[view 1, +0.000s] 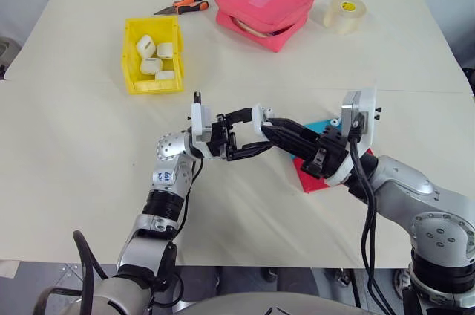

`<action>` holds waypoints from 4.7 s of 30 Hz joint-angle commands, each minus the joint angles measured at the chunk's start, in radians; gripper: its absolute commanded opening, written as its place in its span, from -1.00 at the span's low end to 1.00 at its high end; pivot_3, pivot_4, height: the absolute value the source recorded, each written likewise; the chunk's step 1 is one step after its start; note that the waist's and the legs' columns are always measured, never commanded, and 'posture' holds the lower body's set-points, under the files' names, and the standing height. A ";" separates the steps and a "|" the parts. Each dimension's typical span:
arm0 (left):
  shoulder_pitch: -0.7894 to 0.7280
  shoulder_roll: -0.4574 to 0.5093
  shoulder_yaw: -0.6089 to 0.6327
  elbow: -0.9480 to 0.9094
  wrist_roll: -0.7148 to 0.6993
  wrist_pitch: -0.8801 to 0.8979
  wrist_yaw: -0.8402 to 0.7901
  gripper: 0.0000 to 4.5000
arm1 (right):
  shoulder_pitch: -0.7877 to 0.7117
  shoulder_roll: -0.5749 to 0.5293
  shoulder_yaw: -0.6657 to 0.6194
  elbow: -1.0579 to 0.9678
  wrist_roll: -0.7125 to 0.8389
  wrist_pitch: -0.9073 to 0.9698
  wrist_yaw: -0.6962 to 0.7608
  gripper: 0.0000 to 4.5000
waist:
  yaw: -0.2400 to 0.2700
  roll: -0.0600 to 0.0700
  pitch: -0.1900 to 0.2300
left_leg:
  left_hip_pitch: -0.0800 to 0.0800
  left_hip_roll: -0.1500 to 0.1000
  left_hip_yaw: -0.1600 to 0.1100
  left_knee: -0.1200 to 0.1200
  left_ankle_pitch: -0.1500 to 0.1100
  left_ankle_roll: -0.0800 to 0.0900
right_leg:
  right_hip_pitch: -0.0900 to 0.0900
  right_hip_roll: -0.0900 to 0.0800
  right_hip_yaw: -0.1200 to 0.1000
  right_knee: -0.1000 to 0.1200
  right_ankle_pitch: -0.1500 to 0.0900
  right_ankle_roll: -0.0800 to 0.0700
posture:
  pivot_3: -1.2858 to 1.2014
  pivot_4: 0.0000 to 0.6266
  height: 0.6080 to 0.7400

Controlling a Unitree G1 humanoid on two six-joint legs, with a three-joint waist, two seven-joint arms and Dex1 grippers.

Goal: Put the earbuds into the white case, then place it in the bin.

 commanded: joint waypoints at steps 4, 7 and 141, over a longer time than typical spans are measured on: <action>-0.023 -0.009 0.026 -0.115 -0.053 -0.028 0.011 0.24 | 0.052 -0.047 0.002 0.063 -0.054 0.033 -0.030 -0.81 | 0.000 0.000 0.000 | 0.000 0.000 0.000 0.000 0.000 0.000 | 0.000 0.000 0.000 0.000 0.000 0.000 | 0.03 -0.52 1.00; -0.020 -0.009 0.027 -0.118 -0.053 -0.031 0.015 0.24 | 0.056 -0.055 -0.010 0.074 -0.043 0.049 -0.054 -0.81 | 0.000 0.000 0.000 | 0.000 0.000 0.000 0.000 0.000 0.000 | 0.000 0.000 0.000 0.000 0.000 0.000 | 0.03 -0.52 1.00; 0.082 -0.038 0.014 -0.096 0.000 -0.172 0.136 0.24 | -0.575 -0.416 0.520 0.855 -1.140 -0.398 0.904 0.03 | -0.001 -0.001 0.000 | -0.002 0.001 0.000 0.001 -0.001 0.001 | 0.000 0.000 -0.001 -0.002 0.001 0.001 | 0.03 -0.52 1.00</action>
